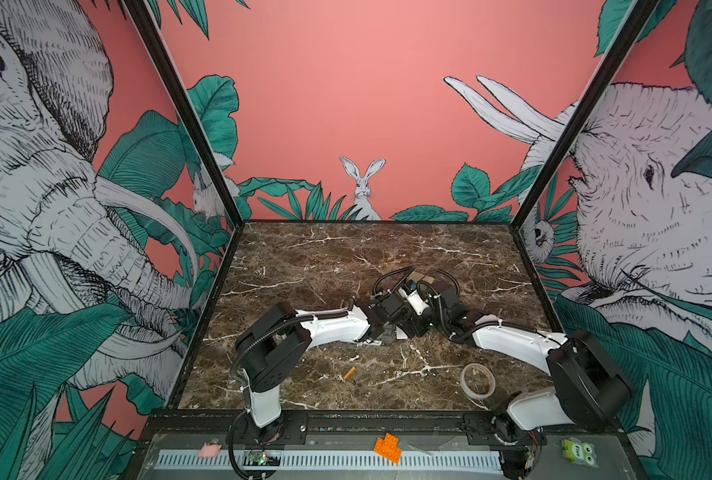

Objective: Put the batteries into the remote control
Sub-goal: 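Lower the battery into the open compartment with the left gripper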

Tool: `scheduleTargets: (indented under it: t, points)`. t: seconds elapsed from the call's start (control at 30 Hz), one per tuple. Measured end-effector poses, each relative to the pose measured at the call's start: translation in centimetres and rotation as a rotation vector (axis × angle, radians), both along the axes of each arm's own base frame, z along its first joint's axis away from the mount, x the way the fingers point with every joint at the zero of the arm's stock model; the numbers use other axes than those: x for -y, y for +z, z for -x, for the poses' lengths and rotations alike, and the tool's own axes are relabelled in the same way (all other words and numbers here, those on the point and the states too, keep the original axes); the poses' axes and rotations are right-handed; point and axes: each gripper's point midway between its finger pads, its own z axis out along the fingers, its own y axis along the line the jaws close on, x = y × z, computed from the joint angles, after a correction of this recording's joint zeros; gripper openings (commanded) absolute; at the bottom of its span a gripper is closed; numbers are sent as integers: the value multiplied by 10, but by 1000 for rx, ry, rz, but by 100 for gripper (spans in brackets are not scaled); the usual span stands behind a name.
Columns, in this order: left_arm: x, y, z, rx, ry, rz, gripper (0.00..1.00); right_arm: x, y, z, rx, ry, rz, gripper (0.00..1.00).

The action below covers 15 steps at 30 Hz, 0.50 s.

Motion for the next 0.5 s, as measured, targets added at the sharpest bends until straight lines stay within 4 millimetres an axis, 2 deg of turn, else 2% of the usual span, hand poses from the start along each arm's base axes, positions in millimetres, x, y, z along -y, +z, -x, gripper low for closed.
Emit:
scheduleTargets:
  t: [0.5]
  points:
    - [-1, -1, 1, 1, 3, 1, 20, 0, 0, 0, 0, 0, 0, 81]
